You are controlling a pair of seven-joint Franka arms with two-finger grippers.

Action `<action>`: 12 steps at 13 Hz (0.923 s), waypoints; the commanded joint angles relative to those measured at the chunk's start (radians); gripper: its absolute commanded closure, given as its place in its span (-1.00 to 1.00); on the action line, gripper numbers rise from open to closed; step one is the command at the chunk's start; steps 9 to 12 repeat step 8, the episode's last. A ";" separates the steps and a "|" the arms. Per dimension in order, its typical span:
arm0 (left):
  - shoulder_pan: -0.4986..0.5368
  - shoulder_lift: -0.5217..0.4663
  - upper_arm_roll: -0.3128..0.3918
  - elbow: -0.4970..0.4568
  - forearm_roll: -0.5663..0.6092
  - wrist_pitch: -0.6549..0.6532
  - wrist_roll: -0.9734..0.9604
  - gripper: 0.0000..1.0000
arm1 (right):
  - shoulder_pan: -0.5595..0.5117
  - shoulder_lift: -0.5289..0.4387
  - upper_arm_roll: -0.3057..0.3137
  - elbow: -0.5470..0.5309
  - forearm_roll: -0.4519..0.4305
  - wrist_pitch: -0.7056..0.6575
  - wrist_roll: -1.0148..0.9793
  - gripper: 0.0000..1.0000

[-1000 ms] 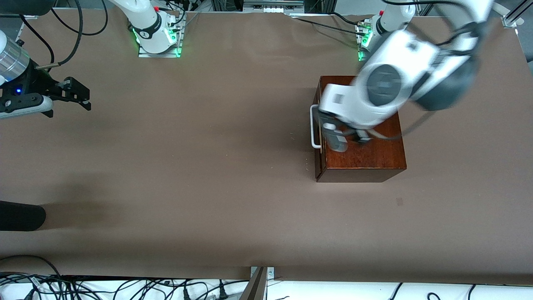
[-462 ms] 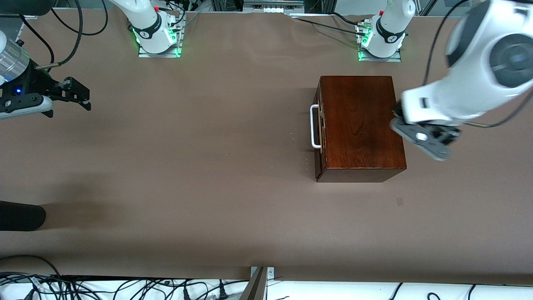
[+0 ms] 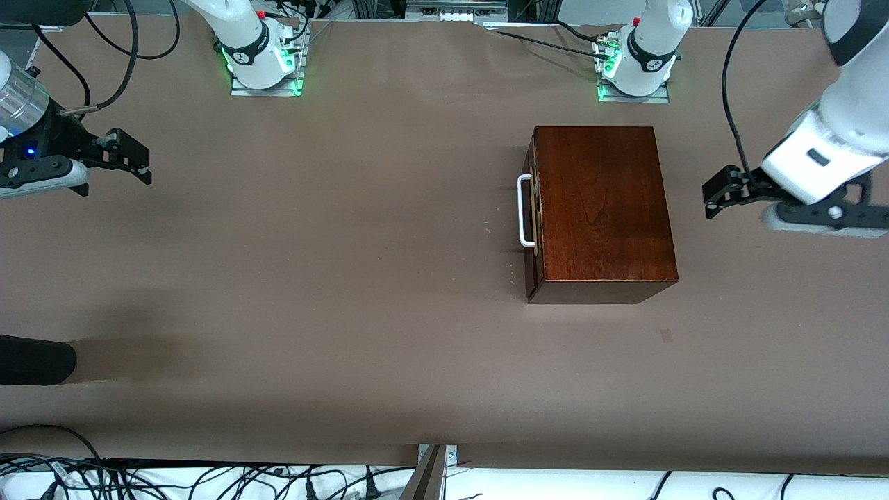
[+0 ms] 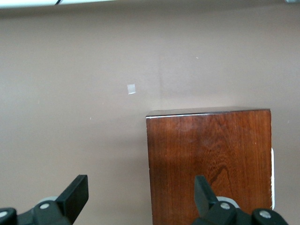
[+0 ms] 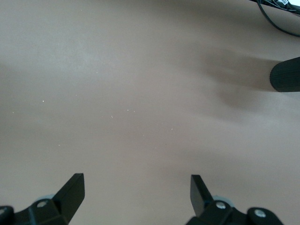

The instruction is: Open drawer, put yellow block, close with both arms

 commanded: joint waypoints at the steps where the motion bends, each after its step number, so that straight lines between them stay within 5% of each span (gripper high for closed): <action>1: -0.026 -0.149 0.063 -0.226 -0.032 0.082 -0.048 -1.00 | -0.011 0.007 0.009 0.019 -0.002 -0.010 0.009 -1.00; 3: -0.026 -0.218 0.066 -0.332 -0.023 0.125 -0.022 -1.00 | -0.011 0.007 0.009 0.019 -0.002 -0.010 0.008 -1.00; 12: -0.021 -0.222 0.067 -0.337 -0.020 0.121 0.028 -1.00 | -0.011 0.007 0.009 0.019 -0.002 -0.010 0.009 -1.00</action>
